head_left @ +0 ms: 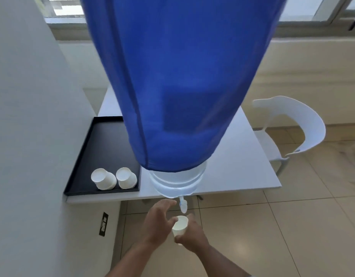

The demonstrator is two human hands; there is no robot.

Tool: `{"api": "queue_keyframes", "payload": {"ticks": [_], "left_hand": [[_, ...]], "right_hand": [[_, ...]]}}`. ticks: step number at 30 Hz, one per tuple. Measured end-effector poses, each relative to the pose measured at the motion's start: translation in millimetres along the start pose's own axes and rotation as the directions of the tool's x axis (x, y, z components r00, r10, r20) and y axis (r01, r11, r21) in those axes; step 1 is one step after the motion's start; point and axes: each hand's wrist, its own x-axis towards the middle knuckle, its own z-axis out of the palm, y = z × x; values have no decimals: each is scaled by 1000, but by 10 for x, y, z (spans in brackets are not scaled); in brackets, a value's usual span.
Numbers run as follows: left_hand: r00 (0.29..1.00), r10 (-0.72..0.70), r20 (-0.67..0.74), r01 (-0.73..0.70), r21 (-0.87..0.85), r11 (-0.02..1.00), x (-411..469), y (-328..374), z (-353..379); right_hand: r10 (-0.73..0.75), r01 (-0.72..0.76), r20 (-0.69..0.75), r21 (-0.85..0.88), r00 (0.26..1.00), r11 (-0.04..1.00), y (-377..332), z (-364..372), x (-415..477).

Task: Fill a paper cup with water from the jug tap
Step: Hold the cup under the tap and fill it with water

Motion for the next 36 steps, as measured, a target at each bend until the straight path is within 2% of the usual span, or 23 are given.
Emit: {"api": "queue_keyframes", "payload": {"ticks": [4, 10, 14, 16, 18, 20, 22, 29, 36], "left_hand": [[988, 150, 35, -154, 196, 968, 128, 18, 230], [977, 212, -3, -193, 404, 894, 230, 18, 310], [953, 301, 28, -277, 485, 830, 295, -30, 313], [953, 303, 31, -281, 473, 835, 318, -29, 275], [962, 272, -10, -245, 400, 883, 349, 9, 227], [985, 169, -35, -153, 284, 947, 418, 54, 182], [993, 120, -19, -113, 229, 967, 474, 71, 183], [986, 148, -72, -126, 245, 961, 444, 26, 221], [993, 106, -43, -94, 222, 971, 442, 83, 203]], "right_hand": [[-33, 39, -100, 62, 994, 997, 38, -125, 184], [-140, 145, -163, 17, 977, 989, -39, -233, 306], [-170, 171, -192, -13, 967, 985, -18, -259, 346], [-182, 180, -194, -27, 964, 983, -10, -255, 355], [-187, 185, -189, -27, 964, 982, -8, -253, 372], [-189, 190, -186, -14, 964, 982, -12, -243, 387], [-201, 204, -191, -3, 961, 979, -11, -228, 398], [-230, 240, -225, 16, 947, 971, 31, -188, 385], [-218, 232, -239, 30, 946, 972, 74, -163, 403]]}}
